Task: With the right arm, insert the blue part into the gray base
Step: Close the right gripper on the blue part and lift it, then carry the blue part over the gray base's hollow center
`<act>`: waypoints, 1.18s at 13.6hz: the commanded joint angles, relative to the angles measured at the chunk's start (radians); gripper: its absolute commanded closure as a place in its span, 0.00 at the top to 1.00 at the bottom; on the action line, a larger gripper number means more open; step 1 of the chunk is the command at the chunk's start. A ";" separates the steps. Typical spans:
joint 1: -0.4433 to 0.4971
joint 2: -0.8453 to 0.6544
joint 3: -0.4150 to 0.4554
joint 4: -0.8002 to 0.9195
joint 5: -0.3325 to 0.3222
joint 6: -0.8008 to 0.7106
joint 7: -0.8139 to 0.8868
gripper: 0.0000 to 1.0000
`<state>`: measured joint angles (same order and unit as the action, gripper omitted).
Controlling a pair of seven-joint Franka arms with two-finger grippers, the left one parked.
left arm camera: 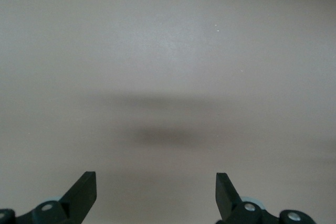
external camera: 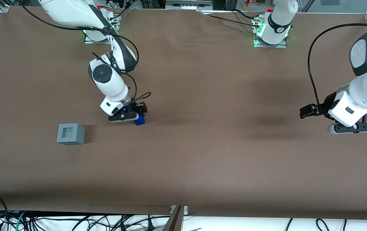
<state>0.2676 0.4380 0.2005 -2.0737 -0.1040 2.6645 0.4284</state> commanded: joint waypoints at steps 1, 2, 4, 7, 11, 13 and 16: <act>-0.002 0.008 0.002 0.015 -0.022 0.006 0.009 0.55; -0.004 0.007 -0.001 0.017 -0.022 0.006 0.003 0.45; -0.013 -0.001 -0.004 0.038 -0.022 -0.029 -0.008 0.18; -0.019 -0.051 -0.050 0.143 -0.016 -0.257 -0.039 0.17; -0.077 -0.055 -0.156 0.386 0.056 -0.567 -0.224 0.17; -0.177 -0.027 -0.158 0.489 0.124 -0.647 -0.333 0.11; -0.292 -0.007 -0.158 0.500 0.125 -0.653 -0.471 0.12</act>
<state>0.0263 0.3891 0.0292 -1.6086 0.0017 2.0317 0.0329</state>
